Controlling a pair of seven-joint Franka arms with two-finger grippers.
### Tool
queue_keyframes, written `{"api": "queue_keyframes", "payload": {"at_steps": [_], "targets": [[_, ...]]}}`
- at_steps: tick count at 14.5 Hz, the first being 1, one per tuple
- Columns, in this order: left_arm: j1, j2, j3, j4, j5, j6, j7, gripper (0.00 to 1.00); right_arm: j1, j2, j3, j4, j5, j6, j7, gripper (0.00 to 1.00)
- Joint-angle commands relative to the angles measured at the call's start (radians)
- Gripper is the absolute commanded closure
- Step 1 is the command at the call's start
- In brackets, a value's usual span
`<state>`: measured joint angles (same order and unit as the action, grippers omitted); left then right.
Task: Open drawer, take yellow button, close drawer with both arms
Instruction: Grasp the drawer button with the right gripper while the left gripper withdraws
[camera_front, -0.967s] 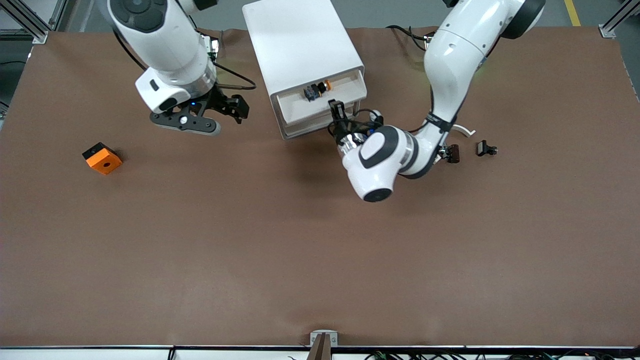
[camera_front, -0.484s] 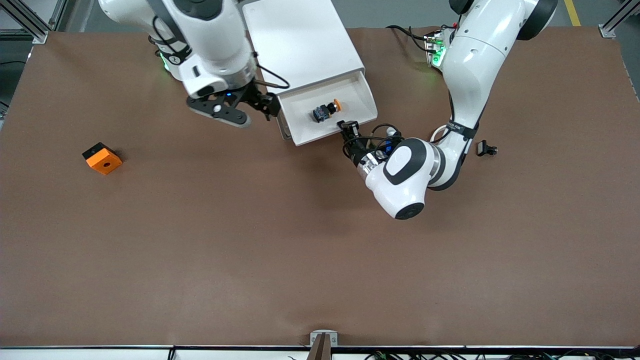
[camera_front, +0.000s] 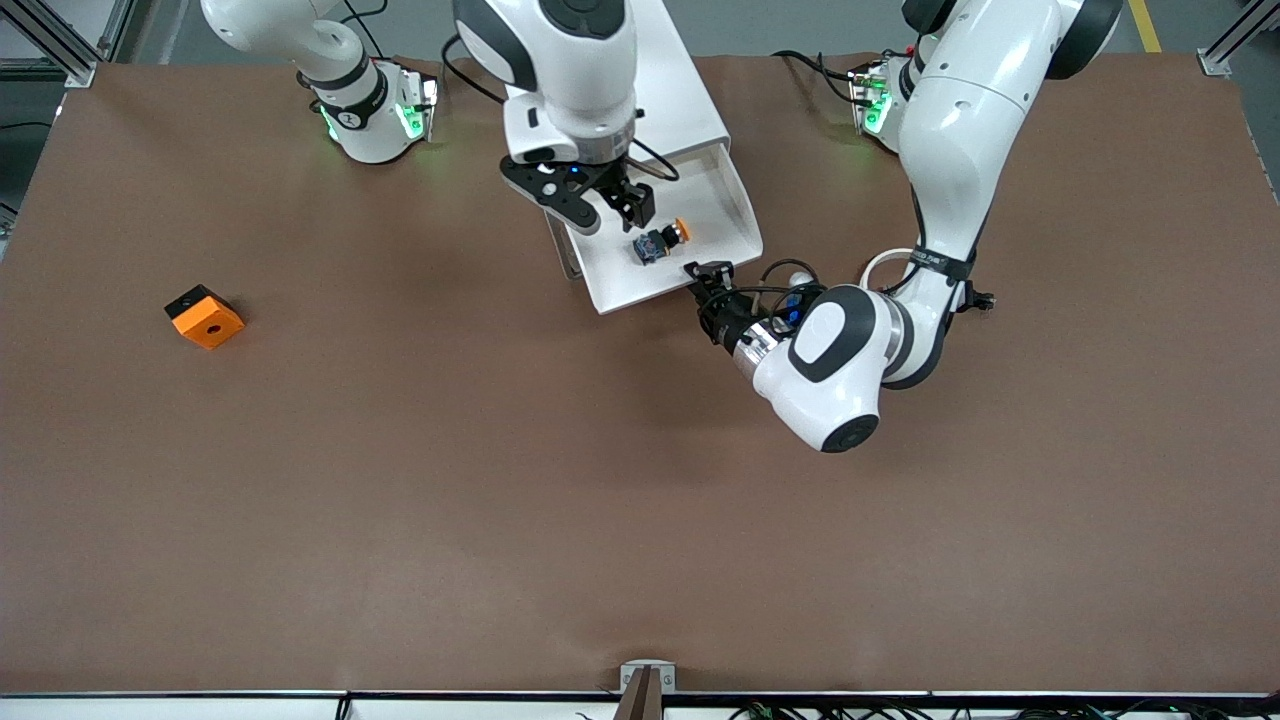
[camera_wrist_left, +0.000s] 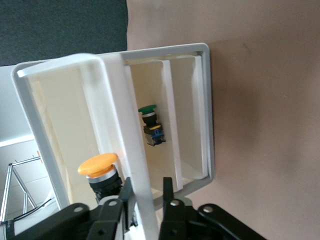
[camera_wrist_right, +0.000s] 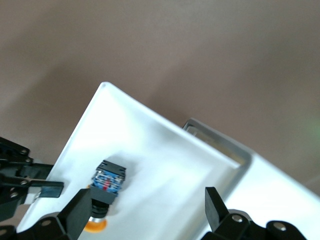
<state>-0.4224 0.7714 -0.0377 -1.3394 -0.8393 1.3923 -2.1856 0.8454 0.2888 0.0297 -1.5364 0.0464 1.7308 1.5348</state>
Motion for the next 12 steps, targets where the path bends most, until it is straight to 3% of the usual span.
{"api": "queue_keyframes", "payload": {"at_steps": [1, 7, 12], "targets": [[0.025, 0.017, 0.015, 0.026, 0.019, 0.019, 0.030, 0.00, 0.018, 0.059, -0.010, 0.055, 0.000, 0.018, 0.105, 0.00], [0.027, 0.017, 0.045, 0.081, 0.049, 0.019, 0.102, 0.00, 0.030, 0.098, -0.013, 0.055, -0.009, 0.114, 0.185, 0.00], [0.027, 0.012, 0.163, 0.105, 0.049, 0.021, 0.399, 0.00, 0.018, 0.118, -0.017, 0.055, -0.010, 0.136, 0.225, 0.00]]}}
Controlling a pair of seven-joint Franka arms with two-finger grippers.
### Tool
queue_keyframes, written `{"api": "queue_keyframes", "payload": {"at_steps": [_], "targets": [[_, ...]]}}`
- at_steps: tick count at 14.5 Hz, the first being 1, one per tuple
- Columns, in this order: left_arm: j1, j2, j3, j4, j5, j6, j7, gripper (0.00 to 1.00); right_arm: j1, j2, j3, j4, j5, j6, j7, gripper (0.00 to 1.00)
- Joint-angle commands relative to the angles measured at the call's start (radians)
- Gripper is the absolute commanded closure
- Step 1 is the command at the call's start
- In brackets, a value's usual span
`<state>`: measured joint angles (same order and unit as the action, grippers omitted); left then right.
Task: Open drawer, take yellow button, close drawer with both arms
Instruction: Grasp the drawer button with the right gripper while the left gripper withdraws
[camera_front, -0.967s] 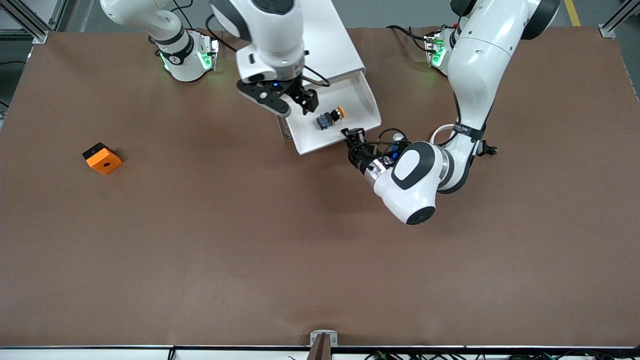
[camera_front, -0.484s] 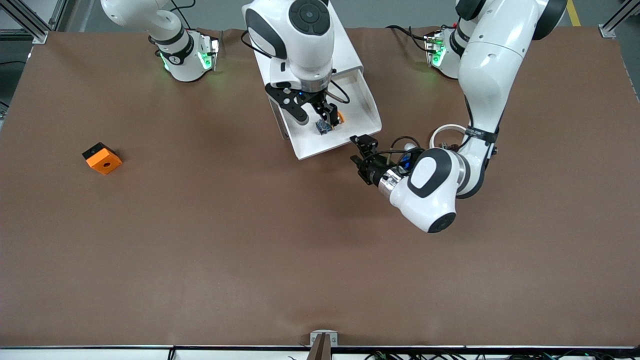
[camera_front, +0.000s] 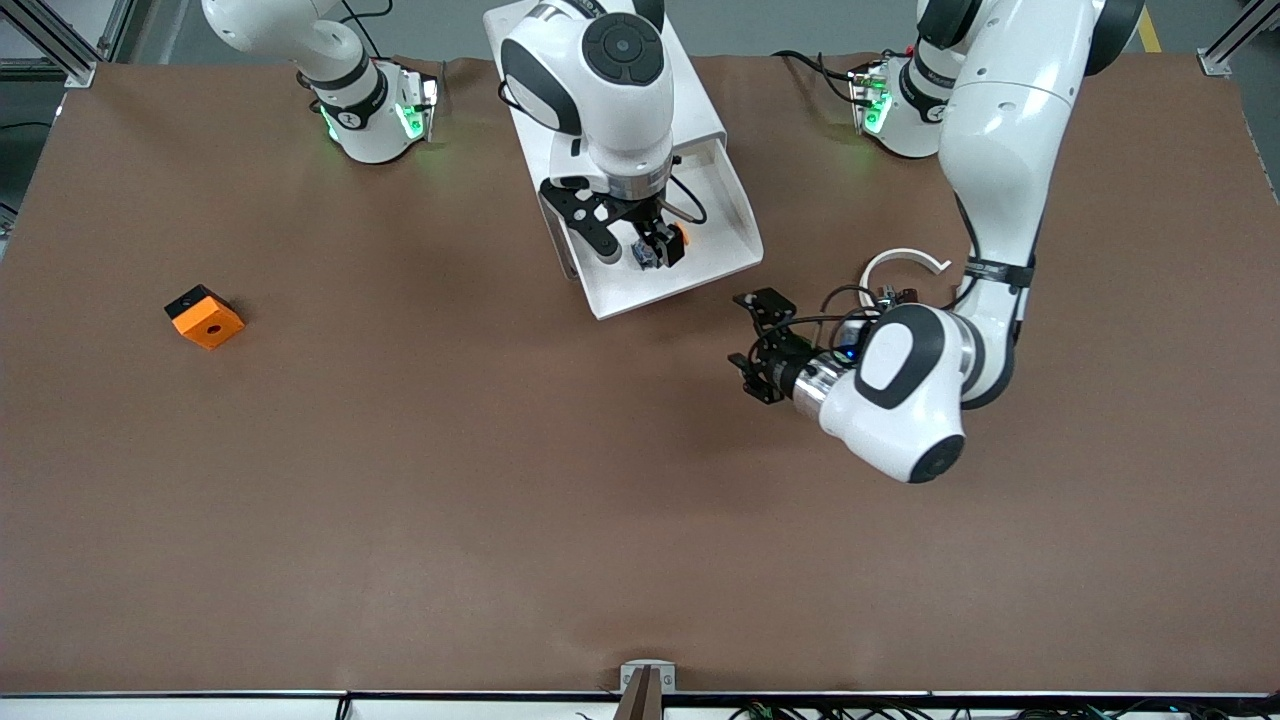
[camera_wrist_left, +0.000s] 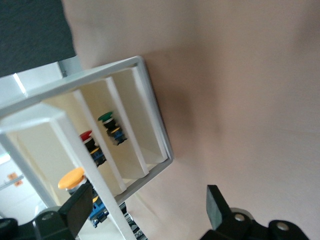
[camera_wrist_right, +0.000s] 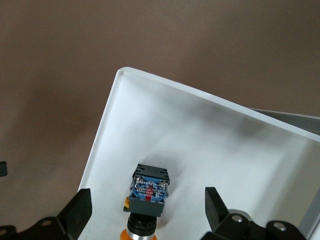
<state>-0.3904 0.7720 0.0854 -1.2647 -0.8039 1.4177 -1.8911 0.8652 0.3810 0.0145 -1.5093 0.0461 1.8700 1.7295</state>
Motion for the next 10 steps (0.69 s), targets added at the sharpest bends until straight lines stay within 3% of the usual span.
{"api": "queue_keyframes", "payload": {"at_steps": [1, 6, 10], "targets": [[-0.007, 0.012, 0.069, 0.030, 0.015, -0.005, 0.163, 0.00, 0.000, 0.036, -0.002, 0.028, -0.009, -0.003, 0.032, 0.00], [-0.016, 0.001, 0.172, 0.062, 0.028, 0.043, 0.453, 0.00, 0.012, 0.076, -0.002, 0.028, -0.006, 0.041, 0.074, 0.00], [-0.031, -0.014, 0.180, 0.064, 0.104, 0.133, 0.621, 0.00, 0.012, 0.092, -0.001, 0.028, -0.005, 0.041, 0.071, 0.02]]}}
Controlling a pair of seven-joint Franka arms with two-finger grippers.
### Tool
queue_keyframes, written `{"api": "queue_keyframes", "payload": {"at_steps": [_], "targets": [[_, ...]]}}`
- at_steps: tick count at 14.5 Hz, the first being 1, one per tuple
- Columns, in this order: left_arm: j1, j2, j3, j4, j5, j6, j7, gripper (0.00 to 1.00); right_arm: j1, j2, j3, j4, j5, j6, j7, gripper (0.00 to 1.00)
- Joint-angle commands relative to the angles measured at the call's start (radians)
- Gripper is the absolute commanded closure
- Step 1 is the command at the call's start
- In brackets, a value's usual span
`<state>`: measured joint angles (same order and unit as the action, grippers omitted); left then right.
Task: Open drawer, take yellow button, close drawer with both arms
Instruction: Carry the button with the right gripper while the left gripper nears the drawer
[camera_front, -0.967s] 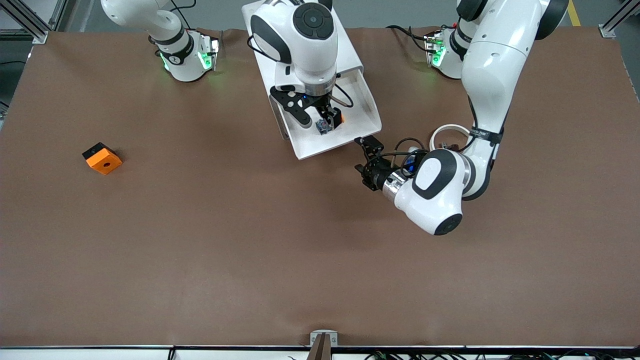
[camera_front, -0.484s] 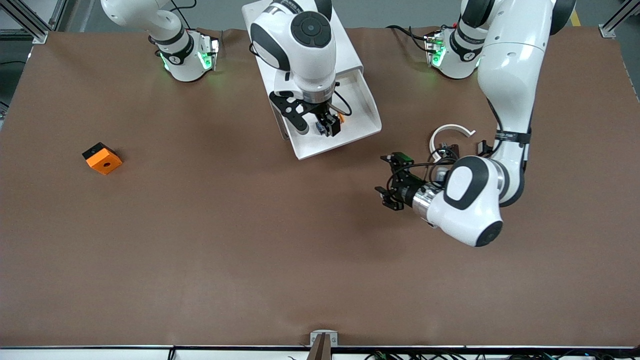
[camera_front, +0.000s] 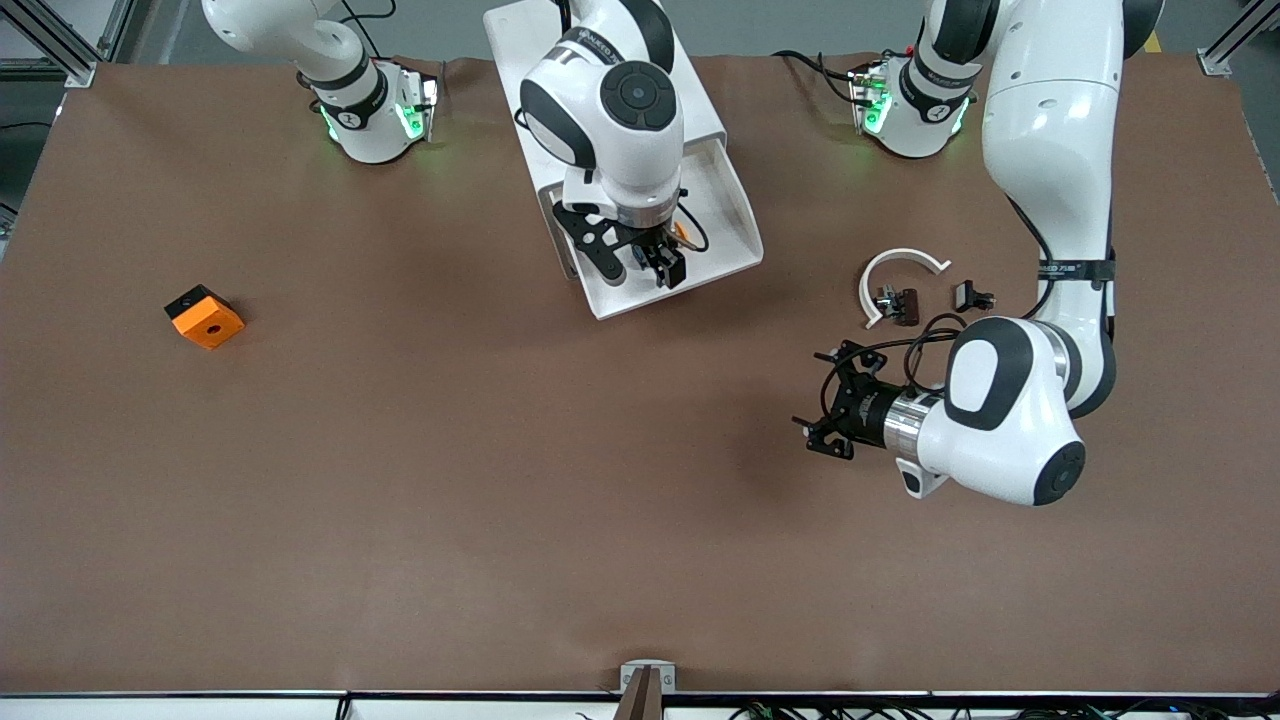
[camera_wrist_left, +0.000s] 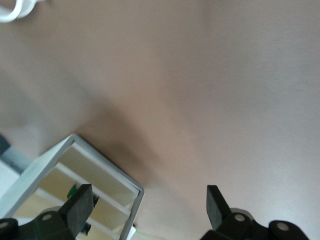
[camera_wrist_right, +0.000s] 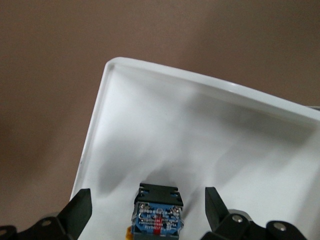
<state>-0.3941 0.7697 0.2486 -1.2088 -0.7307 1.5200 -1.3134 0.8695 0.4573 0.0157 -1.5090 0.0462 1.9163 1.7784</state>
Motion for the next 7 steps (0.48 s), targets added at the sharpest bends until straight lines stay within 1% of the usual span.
{"api": "queue_keyframes", "payload": {"at_steps": [1, 2, 4, 5, 6, 7], "targets": [[-0.029, -0.013, 0.018, 0.008, 0.034, 0.046, 0.043, 0.00, 0.008, 0.017, -0.002, 0.027, -0.005, -0.005, 0.021, 0.19], [-0.029, -0.018, 0.018, 0.008, 0.054, 0.058, 0.045, 0.00, 0.008, 0.017, -0.002, 0.027, -0.002, -0.005, 0.019, 0.44], [-0.035, -0.052, 0.015, 0.008, 0.123, 0.062, 0.059, 0.00, 0.008, 0.015, 0.000, 0.032, -0.002, -0.007, 0.009, 0.74], [-0.046, -0.064, 0.014, 0.006, 0.175, 0.062, 0.078, 0.00, 0.008, 0.015, 0.000, 0.033, -0.005, -0.007, 0.004, 0.83], [-0.063, -0.072, 0.012, 0.006, 0.230, 0.062, 0.097, 0.00, 0.008, 0.015, 0.000, 0.036, -0.005, -0.007, 0.004, 0.86], [-0.066, -0.078, 0.014, 0.006, 0.252, 0.062, 0.100, 0.00, 0.008, 0.015, 0.001, 0.045, -0.003, -0.007, 0.004, 0.87]]}}
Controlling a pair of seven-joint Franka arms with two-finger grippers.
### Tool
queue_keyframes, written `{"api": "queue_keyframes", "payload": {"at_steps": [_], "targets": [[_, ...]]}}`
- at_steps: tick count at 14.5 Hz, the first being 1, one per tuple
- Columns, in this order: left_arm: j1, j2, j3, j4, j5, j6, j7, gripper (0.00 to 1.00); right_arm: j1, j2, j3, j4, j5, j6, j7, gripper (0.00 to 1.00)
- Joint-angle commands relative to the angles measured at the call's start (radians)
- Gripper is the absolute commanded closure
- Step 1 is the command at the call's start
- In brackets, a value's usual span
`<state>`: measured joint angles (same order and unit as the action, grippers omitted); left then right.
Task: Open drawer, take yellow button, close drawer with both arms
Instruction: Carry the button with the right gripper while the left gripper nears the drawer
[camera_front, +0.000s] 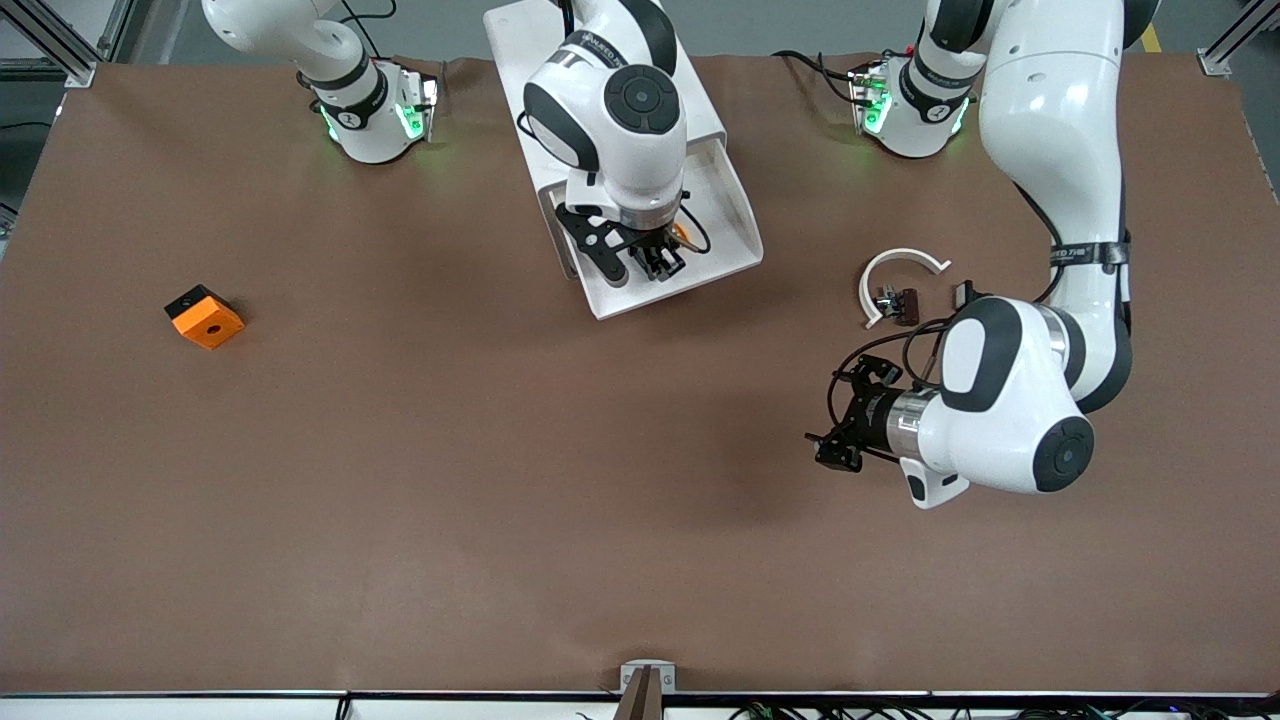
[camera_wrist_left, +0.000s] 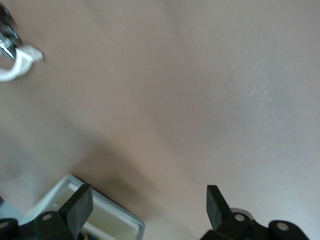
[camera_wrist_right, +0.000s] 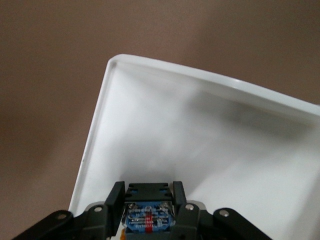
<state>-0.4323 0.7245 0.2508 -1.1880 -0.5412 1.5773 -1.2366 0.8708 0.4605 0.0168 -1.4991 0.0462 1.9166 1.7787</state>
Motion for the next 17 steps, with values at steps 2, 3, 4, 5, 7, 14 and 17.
{"api": "queue_keyframes", "payload": {"at_steps": [2, 3, 4, 5, 7, 14, 17], "targets": [[-0.026, -0.056, 0.015, -0.015, 0.070, 0.004, 0.054, 0.00, -0.013, 0.009, 0.000, 0.062, 0.007, -0.017, 0.004, 0.87], [-0.026, -0.066, 0.016, -0.016, 0.075, 0.006, 0.087, 0.00, -0.035, 0.007, 0.002, 0.080, 0.011, -0.022, -0.001, 0.87], [-0.026, -0.068, 0.015, -0.016, 0.095, 0.004, 0.142, 0.00, -0.050, 0.003, 0.005, 0.086, 0.012, -0.045, -0.015, 0.87], [-0.028, -0.068, 0.011, -0.018, 0.125, 0.004, 0.197, 0.00, -0.061, 0.000, 0.005, 0.098, 0.021, -0.082, -0.036, 0.87], [-0.045, -0.068, 0.007, -0.019, 0.188, 0.006, 0.287, 0.00, -0.096, -0.003, 0.002, 0.143, 0.075, -0.148, -0.106, 0.87], [-0.124, -0.100, -0.005, -0.042, 0.325, 0.107, 0.351, 0.00, -0.309, -0.086, -0.005, 0.149, 0.093, -0.401, -0.638, 0.90], [-0.125, -0.100, -0.028, -0.045, 0.323, 0.147, 0.353, 0.00, -0.458, -0.103, -0.006, 0.134, 0.086, -0.470, -1.000, 0.90]]}}
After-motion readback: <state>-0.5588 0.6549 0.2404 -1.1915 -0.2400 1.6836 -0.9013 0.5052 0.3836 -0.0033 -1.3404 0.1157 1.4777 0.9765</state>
